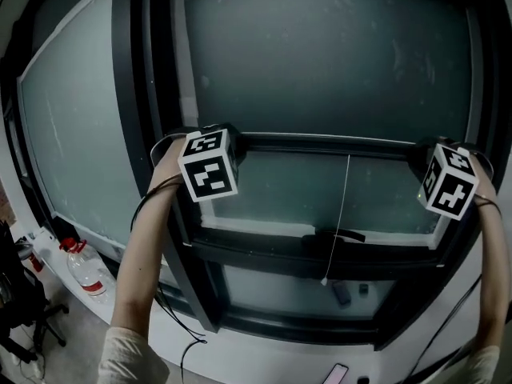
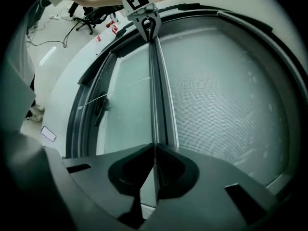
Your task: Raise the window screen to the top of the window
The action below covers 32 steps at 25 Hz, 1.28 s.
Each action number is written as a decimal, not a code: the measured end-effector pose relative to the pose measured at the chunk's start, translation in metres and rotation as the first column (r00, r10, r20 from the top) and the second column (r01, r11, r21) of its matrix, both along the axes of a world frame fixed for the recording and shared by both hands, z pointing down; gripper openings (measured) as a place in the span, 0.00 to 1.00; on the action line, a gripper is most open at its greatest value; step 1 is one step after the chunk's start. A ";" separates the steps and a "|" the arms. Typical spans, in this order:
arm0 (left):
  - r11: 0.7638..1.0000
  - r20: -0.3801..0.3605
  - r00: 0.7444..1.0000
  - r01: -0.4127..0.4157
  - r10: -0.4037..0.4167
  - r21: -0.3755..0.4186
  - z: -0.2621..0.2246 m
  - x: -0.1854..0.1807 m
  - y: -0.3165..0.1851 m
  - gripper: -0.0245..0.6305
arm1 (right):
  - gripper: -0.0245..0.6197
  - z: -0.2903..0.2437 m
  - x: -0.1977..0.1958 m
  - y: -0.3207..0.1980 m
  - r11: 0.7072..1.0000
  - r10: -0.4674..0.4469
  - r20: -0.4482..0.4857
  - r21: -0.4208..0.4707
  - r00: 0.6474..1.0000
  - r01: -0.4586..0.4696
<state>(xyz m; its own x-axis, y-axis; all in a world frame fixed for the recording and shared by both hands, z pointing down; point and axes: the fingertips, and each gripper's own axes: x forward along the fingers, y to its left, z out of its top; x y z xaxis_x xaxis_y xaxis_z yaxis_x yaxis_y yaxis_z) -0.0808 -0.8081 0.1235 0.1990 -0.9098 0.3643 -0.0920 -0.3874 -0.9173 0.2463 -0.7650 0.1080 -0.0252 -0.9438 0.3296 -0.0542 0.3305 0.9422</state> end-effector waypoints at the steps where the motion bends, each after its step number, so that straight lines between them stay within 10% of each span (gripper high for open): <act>1: 0.999 0.008 1.000 0.010 -0.011 0.033 -0.019 0.001 -0.002 0.07 | 0.06 -0.019 0.000 -0.002 0.999 -0.002 -0.005 0.034 1.000 0.002; 10: 0.973 0.106 0.989 0.079 -0.104 0.217 -0.115 -0.001 -0.005 0.07 | 0.06 -0.113 -0.005 -0.001 0.987 0.014 -0.053 0.160 0.998 -0.006; 16: 0.875 0.077 0.976 0.148 -0.206 0.461 -0.213 -0.005 -0.002 0.07 | 0.06 -0.208 -0.009 0.004 0.937 0.037 -0.050 0.349 0.998 -0.017; 32: 0.723 -0.028 0.972 0.192 -0.232 0.663 -0.364 -0.006 -0.005 0.07 | 0.06 -0.356 -0.011 0.000 0.774 0.110 -0.033 0.630 0.993 -0.065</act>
